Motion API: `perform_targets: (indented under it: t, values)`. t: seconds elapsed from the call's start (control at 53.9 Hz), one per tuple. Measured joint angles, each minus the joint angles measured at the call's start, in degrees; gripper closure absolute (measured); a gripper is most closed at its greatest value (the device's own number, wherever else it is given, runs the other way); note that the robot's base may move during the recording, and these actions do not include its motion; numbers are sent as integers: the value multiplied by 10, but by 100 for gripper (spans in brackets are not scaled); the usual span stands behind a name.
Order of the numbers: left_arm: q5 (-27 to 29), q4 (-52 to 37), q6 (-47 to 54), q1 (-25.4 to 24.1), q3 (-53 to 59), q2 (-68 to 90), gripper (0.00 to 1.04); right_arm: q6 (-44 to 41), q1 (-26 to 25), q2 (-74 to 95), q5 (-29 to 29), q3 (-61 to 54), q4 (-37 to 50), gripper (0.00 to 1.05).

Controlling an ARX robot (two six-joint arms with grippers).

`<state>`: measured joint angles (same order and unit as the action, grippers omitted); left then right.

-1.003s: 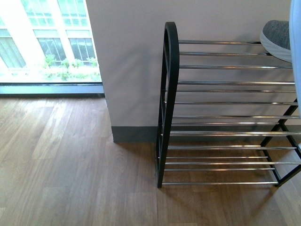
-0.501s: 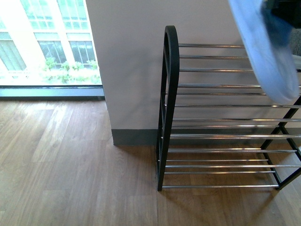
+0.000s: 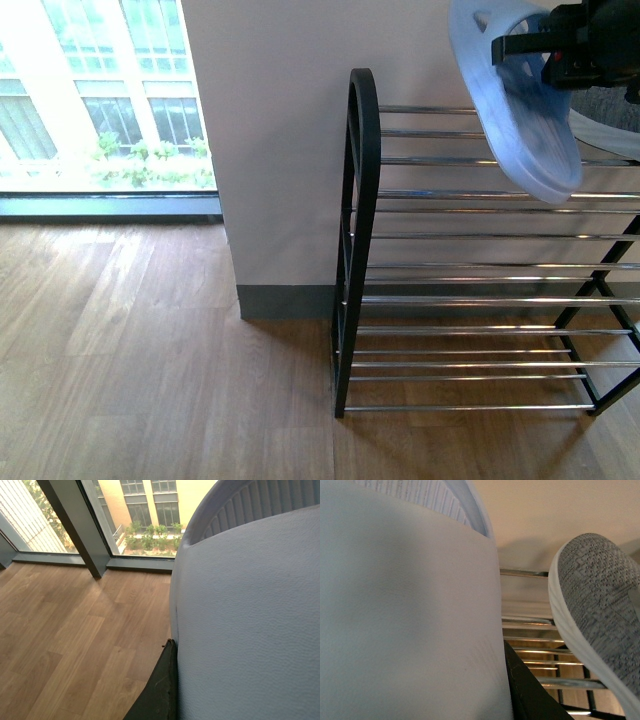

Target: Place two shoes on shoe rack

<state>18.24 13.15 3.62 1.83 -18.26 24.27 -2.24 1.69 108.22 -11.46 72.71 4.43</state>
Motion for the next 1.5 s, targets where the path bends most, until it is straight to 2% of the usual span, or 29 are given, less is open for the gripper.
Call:
perform_targets:
  t: [0.26,0.65,0.966,1.3,1.355,1.504]
  values:
    - [0,0,0,0,0,0,103,-64,-26,72,-24,61,-55,103]
    - [0,0,0,0,0,0,103,-70,-73,135,-47,160,-123,103]
    - [0,0,0,0,0,0,103,-81,-89,161,-99,186,-98,104]
    - [0,0,0,0,0,0,103,-118,-92,163,-92,186,-85,104]
    - [0,0,0,0,0,0,103,-121,-92,163,-91,185,-85,99]
    - [0,0,0,0,0,0,103,-121,-92,157,-83,176,-78,78]
